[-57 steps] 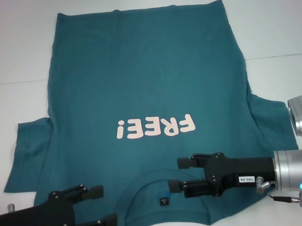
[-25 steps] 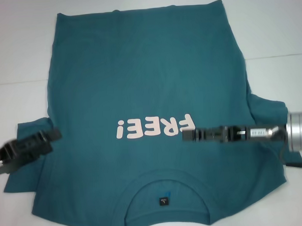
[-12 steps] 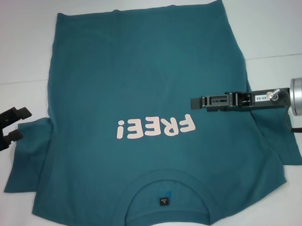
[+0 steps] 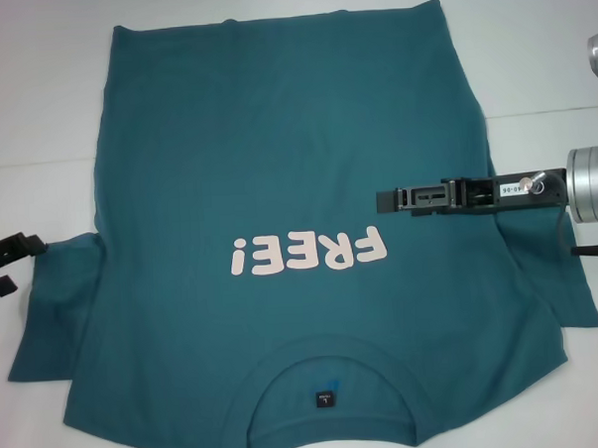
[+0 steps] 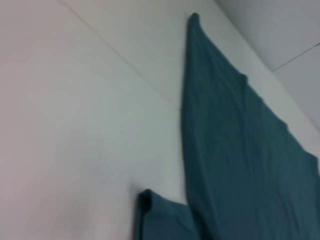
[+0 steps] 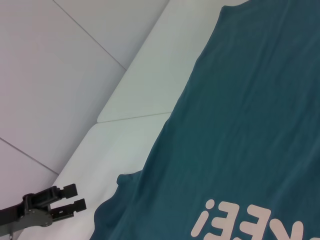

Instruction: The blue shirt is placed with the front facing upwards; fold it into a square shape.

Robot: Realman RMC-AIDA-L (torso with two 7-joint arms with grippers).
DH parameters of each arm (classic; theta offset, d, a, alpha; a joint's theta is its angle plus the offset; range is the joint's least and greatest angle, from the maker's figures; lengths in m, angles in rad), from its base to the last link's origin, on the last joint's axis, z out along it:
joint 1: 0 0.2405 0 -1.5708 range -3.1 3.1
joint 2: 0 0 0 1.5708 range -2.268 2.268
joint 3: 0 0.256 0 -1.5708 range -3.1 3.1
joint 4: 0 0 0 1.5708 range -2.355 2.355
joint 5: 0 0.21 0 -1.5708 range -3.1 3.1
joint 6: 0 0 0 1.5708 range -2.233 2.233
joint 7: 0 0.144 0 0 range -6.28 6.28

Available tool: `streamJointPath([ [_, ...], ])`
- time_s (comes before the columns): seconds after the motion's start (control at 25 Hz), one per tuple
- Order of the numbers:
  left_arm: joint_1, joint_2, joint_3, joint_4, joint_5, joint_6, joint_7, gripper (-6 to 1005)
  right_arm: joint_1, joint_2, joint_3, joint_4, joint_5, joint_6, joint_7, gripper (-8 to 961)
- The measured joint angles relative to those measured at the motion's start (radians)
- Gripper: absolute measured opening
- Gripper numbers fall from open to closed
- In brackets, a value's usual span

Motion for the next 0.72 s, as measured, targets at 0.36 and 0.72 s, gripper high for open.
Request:
streamJointPath([
  [0.36,-0.019,0.008,0.002,-0.061,0.013,-0.072,0.003,774,0.002,0.0,-0.001,0.0,0.0,0.012,-0.002,925],
  [0.72,-0.029,0.007,0.049,-0.093,0.013,-0.144,0.016,765,0.002,0.003,0.002,0.0,0.0,0.013,-0.004,924],
])
